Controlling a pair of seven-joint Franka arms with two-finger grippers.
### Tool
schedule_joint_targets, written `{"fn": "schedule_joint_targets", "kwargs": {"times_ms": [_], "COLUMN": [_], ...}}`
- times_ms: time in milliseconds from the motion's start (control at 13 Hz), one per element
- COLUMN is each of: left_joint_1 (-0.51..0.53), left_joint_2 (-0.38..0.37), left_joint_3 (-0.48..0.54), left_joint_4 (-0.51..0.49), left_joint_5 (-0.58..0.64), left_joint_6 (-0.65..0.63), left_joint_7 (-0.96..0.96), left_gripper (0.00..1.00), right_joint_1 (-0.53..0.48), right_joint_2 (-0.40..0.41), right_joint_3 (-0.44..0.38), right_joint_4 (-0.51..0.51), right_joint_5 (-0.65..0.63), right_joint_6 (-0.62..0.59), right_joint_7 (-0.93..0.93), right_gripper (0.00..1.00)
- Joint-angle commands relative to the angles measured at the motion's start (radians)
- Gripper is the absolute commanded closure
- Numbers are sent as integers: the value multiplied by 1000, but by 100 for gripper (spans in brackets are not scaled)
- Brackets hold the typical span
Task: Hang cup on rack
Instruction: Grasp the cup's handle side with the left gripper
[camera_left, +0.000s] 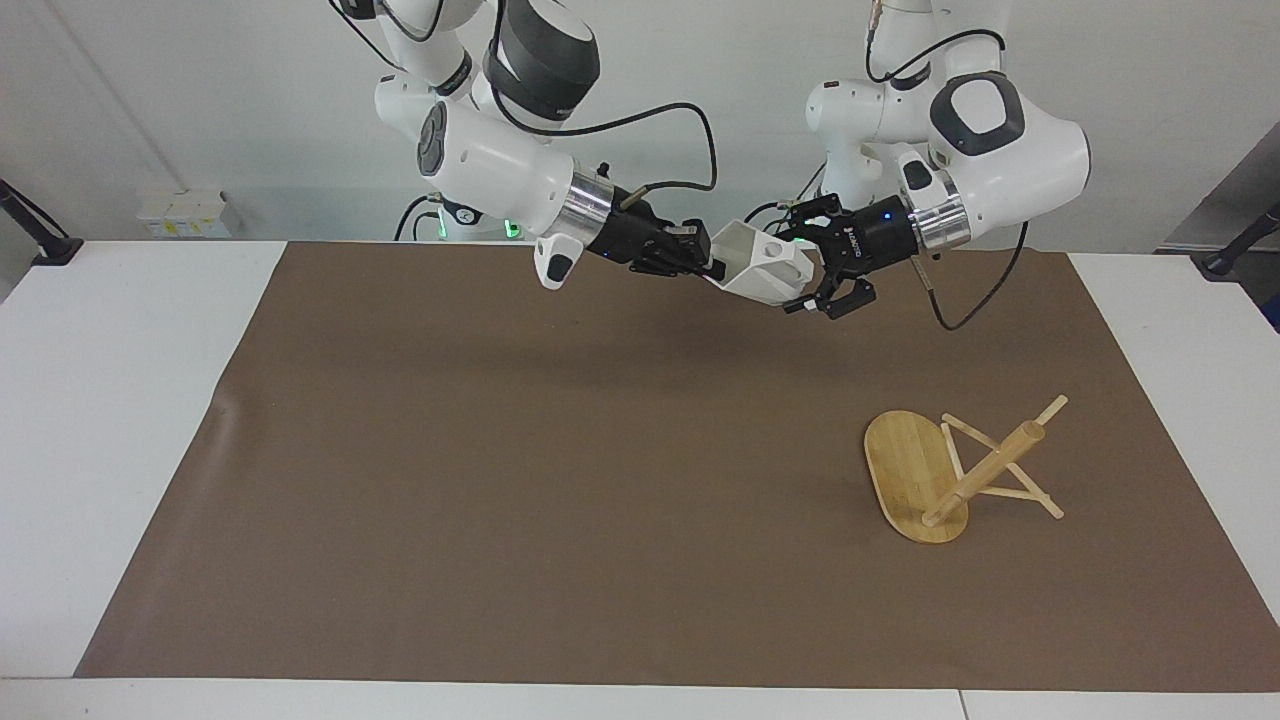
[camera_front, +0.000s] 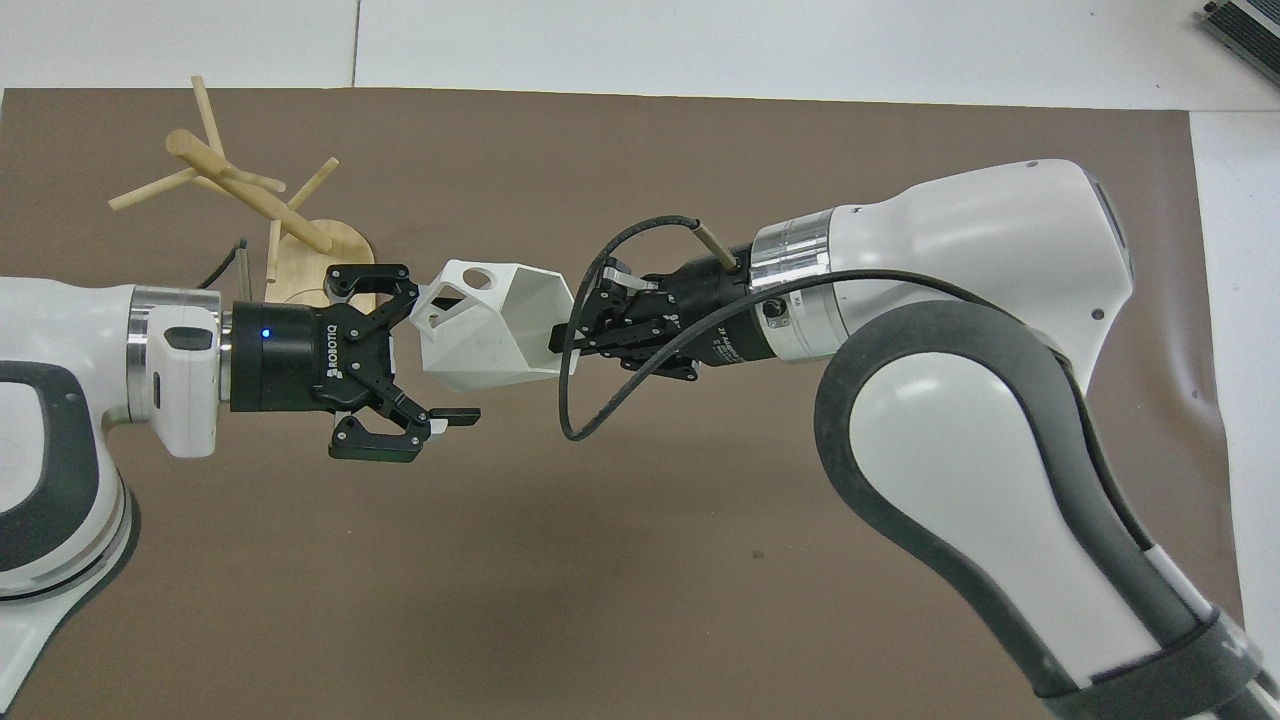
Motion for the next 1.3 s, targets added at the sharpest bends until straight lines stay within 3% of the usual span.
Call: {"fn": "schedule_joint_targets", "kwargs": {"times_ms": [0, 77, 690, 767, 997, 1073, 1150, 1227], "left_joint_1": [-25, -25, -30, -28, -30, -30, -28, -28], "left_joint_2": [-10, -12, -12, -12, -12, -15, -18, -19], "left_joint_3": [5, 3, 3, 5, 5, 5, 5, 6], "left_joint_4": [-13, -15, -13, -15, -13, -13, -15, -15], "left_joint_5": [-19, -19, -19, -19, -19, -19, -19, -19], "left_joint_6": [27, 27, 30, 30, 30, 30, 30, 30], "left_joint_7": [15, 15, 9, 9, 9, 9, 9, 4], "left_gripper": [51, 100, 100, 100, 100, 100, 100, 100], "right_joint_1": [-15, -15, -15, -15, -15, -15, -15, -15], "right_joint_2": [-9, -9, -9, -9, -11, -11, -12, -12], "right_joint_3": [13, 13, 13, 13, 13, 13, 14, 14], "right_joint_4": [-9, -9, -9, -9, -9, -9, -9, -9], "right_joint_5": [19, 19, 19, 17, 19, 19, 17, 17], "right_joint_6": [2, 2, 3, 5, 6, 11, 17, 17], "right_joint_7": [5, 5, 7, 5, 11, 13, 16, 17], "right_gripper": [100, 100, 100, 95, 56, 16, 0, 0]}}
